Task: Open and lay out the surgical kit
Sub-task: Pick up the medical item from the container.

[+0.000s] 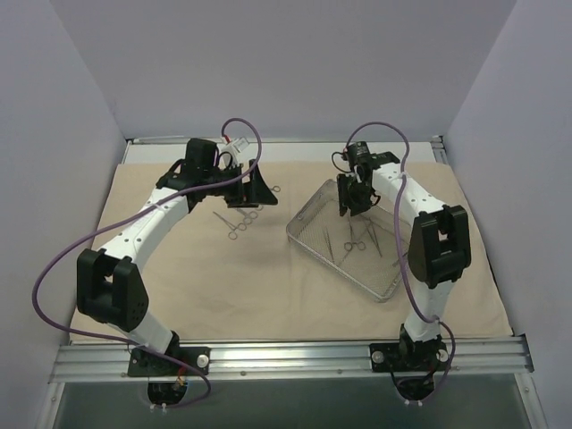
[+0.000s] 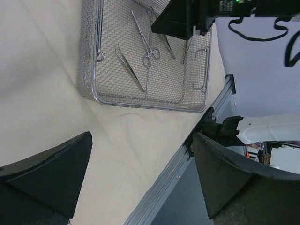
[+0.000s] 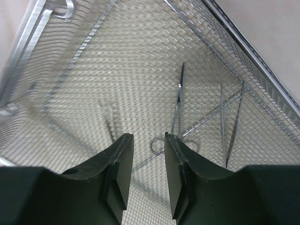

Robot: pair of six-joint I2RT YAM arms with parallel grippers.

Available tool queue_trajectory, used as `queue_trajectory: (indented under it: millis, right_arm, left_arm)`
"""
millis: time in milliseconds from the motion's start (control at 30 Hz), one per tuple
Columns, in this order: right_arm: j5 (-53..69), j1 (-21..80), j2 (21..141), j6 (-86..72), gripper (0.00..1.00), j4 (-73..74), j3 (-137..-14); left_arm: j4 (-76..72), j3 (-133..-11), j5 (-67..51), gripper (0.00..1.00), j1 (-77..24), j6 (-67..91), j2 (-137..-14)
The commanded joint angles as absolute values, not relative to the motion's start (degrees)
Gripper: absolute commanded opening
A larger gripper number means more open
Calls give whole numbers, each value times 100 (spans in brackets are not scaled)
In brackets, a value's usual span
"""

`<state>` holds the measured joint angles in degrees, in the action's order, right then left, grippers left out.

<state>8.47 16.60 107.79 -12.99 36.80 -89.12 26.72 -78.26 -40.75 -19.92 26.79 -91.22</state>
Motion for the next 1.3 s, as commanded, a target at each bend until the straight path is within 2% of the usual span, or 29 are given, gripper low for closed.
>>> queue_trajectory:
  millis: [0,400,500,533,733,833,1100,1267]
  right_arm:
    - [299,1661,11004,-1117,33,3367,-8588]
    - [-228,1591,12023,-835,27,2901,-8473]
    - [-141,1591,12357,-844,9,2891,-8455]
    - [-97,1591,12418,-861,0,2892,-8438]
    - [-62,1573,11763,-1002,0,2900,-8507]
    - [350,1451,11313,-1107,0,3023,-8710]
    - [624,1389,10811,-1195,0,3471,-9017]
    - [1088,1432,10617,-1353,0,3831,-9692]
  left_arm:
    - [2716,-8034,-4061,97,-1969,2654,-8992]
    - [2812,-7919,-3973,98,-1969,2575,-8886]
    - [2848,-7954,-3964,98,-1969,2531,-8912]
    - [2874,-7972,-3964,98,-1969,2514,-8947]
    - [2927,-8059,-3990,98,-2021,2408,-9070]
    - [2909,-8077,-3982,98,-2091,2408,-9123]
    - [2716,-8200,-4025,97,-2320,2505,-9316]
    - [2357,-8305,-4087,96,-2557,2575,-9571]
